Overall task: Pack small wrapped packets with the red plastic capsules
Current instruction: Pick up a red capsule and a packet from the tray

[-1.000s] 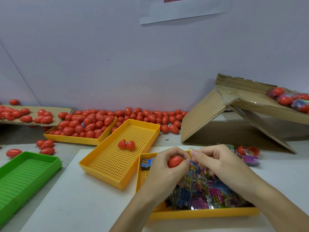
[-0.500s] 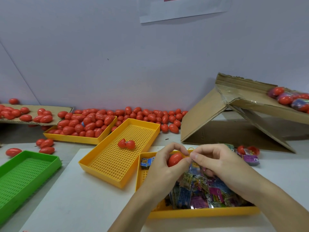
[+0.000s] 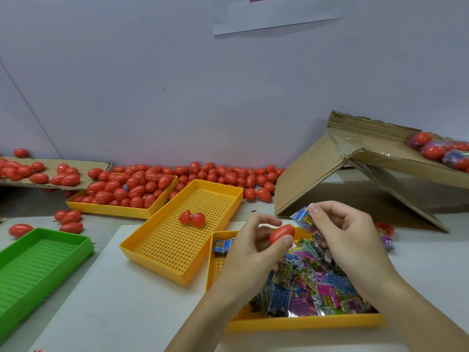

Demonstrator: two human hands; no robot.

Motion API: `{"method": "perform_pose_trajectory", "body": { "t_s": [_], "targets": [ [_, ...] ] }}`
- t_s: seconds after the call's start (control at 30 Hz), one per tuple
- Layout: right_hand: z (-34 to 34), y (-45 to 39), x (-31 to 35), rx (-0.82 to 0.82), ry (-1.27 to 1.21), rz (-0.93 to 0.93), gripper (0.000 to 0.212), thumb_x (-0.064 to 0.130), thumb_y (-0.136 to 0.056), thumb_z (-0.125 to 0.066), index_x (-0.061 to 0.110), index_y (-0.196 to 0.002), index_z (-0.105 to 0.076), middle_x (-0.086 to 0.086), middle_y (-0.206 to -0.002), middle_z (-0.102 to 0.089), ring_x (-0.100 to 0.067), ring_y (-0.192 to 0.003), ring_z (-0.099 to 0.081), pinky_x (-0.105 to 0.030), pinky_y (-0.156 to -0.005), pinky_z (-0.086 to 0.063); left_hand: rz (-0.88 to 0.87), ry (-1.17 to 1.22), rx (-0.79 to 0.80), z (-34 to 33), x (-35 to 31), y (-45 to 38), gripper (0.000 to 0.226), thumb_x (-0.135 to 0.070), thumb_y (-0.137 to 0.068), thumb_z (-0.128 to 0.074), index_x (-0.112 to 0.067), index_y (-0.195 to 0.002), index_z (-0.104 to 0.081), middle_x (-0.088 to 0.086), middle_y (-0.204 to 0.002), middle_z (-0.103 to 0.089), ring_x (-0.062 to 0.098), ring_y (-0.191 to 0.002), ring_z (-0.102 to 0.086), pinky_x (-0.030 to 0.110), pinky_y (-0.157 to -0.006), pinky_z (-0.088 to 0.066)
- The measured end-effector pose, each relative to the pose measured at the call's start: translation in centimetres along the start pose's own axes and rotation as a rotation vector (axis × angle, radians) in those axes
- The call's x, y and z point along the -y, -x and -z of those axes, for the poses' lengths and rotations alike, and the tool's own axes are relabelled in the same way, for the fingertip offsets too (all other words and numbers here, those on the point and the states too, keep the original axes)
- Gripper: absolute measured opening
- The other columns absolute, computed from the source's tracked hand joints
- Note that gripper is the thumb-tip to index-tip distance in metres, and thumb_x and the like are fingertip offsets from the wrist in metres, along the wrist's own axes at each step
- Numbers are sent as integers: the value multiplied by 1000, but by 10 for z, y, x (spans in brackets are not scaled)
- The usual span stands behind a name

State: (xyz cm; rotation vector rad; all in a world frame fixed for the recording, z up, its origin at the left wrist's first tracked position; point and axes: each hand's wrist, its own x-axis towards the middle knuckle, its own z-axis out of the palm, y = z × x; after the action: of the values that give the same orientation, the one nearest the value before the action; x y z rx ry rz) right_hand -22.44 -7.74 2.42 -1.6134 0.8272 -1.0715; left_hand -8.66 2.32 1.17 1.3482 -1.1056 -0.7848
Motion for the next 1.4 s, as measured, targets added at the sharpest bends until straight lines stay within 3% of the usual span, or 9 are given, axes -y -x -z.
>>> {"method": "perform_pose_trajectory", "body": {
  "t_s": [0.13, 0.33, 0.5, 0.67, 0.93, 1.07, 1.13, 1.27, 1.4],
  "targets": [
    [-6, 6, 0, 61, -7, 29, 16, 32, -95, -60, 29, -91, -74, 5, -85, -76, -11, -84, -72, -35, -76, -57, 7, -25, -8, -1, 0, 0, 26, -27, -90, -70, -25, -108, -51, 3, -93, -71, 5, -64, -59, 23, -66, -49],
    [-12, 11, -1, 82, -10, 91, 14, 25, -94, -62, 31, -89, -74, 13, -85, -76, -3, -86, -70, -17, -70, -56, -11, -31, -39, -2, 1, 0, 32, -29, -88, -74, -27, -108, -50, -2, -84, -69, 6, -67, -60, 22, -67, -50],
    [-13, 13, 1, 69, -9, 117, 11, 28, -90, -64, 32, -88, -74, 11, -86, -76, -7, -88, -71, -32, -78, -59, -33, -4, -52, 0, 0, 0, 39, -36, -82, -74, -28, -110, -48, 2, -87, -71, 4, -71, -64, 21, -67, -52],
    [-14, 13, 2, 38, -18, 129, 14, 39, -80, -65, 32, -88, -75, 9, -88, -75, -10, -88, -70, -37, -81, -58, -58, 31, -63, 0, 0, -1, 42, -38, -79, -75, -26, -110, -50, 0, -85, -71, 6, -73, -65, 22, -67, -53],
    [-12, 8, -3, 126, -166, 66, 28, 34, -76, -69, 22, -102, -69, 4, -93, -75, -13, -90, -73, -22, -72, -59, -81, 8, -133, 0, 1, -2, 47, -40, -72, -79, -26, -107, -51, -10, -84, -69, 6, -80, -67, 23, -67, -55],
    [-9, 6, -5, 208, -270, 9, 30, 30, -75, -69, 27, -105, -70, -3, -98, -75, -22, -95, -73, -32, -73, -62, -78, -53, -180, 0, 2, -2, 47, -39, -69, -83, -25, -104, -54, -6, -94, -67, 11, -89, -66, 38, -74, -59],
    [-6, 5, -4, 252, -257, 9, 30, 34, -75, -71, 32, -105, -71, -2, -100, -74, -22, -96, -73, -36, -76, -62, -94, -107, -188, 0, 2, -2, 41, -34, -73, -85, -27, -100, -56, -7, -94, -65, 11, -91, -65, 38, -78, -58],
    [-2, 5, -3, 259, -123, 49, 39, 42, -70, -73, 35, -108, -71, 12, -101, -72, -11, -92, -73, -21, -72, -58, -132, -162, -161, 0, 0, -2, 31, -27, -76, -85, -28, -94, -59, -9, -91, -66, 9, -86, -64, 25, -74, -55],
    [-3, 5, -3, 238, -119, 40, 36, 39, -72, -73, 32, -108, -72, 9, -100, -73, -11, -92, -73, -20, -72, -58, -147, -126, -159, -2, -4, 0, 28, -41, -77, -78, -28, -96, -62, -10, -91, -67, 9, -88, -65, 27, -73, -57]
  ]
}}
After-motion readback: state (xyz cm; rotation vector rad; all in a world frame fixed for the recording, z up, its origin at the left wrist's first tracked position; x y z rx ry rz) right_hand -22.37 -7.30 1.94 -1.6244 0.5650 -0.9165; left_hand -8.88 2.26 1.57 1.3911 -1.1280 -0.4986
